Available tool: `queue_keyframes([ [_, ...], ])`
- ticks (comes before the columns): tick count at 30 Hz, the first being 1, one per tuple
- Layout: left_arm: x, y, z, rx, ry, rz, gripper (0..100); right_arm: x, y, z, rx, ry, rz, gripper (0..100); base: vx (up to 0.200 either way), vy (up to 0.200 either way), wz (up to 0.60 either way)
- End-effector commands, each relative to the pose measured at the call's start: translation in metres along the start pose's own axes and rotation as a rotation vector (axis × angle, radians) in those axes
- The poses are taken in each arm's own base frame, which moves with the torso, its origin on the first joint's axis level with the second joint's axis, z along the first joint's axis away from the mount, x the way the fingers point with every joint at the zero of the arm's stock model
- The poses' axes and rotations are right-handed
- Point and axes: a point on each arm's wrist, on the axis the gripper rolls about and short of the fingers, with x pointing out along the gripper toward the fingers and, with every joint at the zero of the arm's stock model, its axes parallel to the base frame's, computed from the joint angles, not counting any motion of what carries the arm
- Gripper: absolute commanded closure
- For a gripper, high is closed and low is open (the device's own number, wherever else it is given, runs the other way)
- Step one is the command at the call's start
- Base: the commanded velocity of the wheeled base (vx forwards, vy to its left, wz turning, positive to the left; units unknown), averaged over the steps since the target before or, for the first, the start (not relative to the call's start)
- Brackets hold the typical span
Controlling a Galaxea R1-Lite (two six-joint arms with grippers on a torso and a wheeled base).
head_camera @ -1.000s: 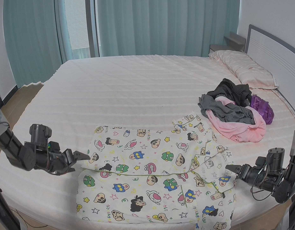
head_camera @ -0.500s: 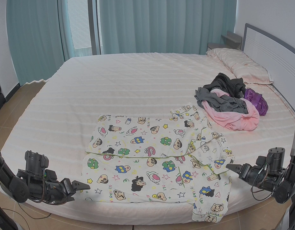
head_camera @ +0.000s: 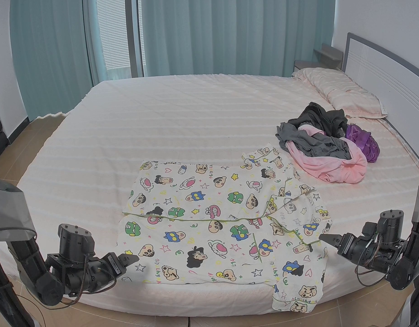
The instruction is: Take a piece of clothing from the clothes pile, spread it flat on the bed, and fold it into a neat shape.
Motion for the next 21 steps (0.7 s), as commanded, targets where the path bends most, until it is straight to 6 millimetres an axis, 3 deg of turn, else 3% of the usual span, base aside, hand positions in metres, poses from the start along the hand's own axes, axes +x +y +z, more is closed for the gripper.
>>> queue_keyframes([
  [1,0.0251,0.0182,-0.0254,0.015,0.048,0.151,0,-0.0032,-0.0006,-0.0030,0.000,0.012,-0.006,0,0.000,0.000,0.00],
  [21,0.0166,0.0218,-0.0269,0.031,0.003,0.179,0,-0.0031,-0.0011,-0.0030,0.000,0.012,-0.008,0,0.000,0.000,0.00],
])
